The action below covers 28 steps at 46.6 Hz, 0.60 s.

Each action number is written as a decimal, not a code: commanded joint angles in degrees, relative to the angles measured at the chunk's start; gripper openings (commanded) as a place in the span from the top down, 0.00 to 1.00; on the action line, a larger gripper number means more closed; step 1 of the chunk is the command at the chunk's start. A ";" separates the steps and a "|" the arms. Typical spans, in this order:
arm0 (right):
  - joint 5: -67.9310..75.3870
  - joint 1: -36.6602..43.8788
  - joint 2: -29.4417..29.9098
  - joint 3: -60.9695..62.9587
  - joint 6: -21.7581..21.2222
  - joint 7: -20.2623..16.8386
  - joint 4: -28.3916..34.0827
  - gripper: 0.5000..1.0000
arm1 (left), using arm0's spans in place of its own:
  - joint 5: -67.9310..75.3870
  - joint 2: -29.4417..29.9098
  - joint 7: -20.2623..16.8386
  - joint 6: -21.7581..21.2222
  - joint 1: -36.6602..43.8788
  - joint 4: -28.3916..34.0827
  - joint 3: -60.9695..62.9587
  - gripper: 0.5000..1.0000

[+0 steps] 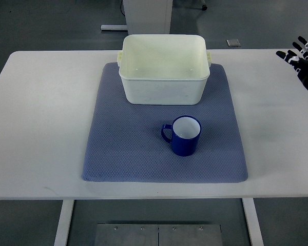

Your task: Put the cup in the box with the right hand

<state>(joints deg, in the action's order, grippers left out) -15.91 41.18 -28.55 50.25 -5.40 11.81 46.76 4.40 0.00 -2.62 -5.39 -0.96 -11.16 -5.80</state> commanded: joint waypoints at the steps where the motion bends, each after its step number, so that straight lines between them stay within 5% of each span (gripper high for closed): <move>1: -0.09 -0.84 -2.38 0.03 -1.63 2.69 3.15 0.00 | 0.00 0.00 -0.02 0.03 -0.01 0.00 0.00 0.00; 9: -0.70 -5.49 -7.30 2.57 -2.16 3.83 12.12 0.00 | 0.00 0.00 -0.02 -0.06 -0.01 0.00 0.00 0.00; 15: -4.21 -9.79 -9.94 5.03 -6.37 5.24 15.20 0.00 | 0.00 0.00 -0.02 0.03 -0.01 0.00 0.00 0.00; 28: -15.99 -23.86 -11.97 6.09 -9.10 18.15 15.99 0.00 | 0.00 0.00 -0.02 0.02 -0.01 0.00 0.00 0.00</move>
<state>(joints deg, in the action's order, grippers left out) -30.51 19.10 -40.17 56.30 -14.08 27.51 62.20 4.39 0.00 -2.63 -5.39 -0.96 -11.16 -5.80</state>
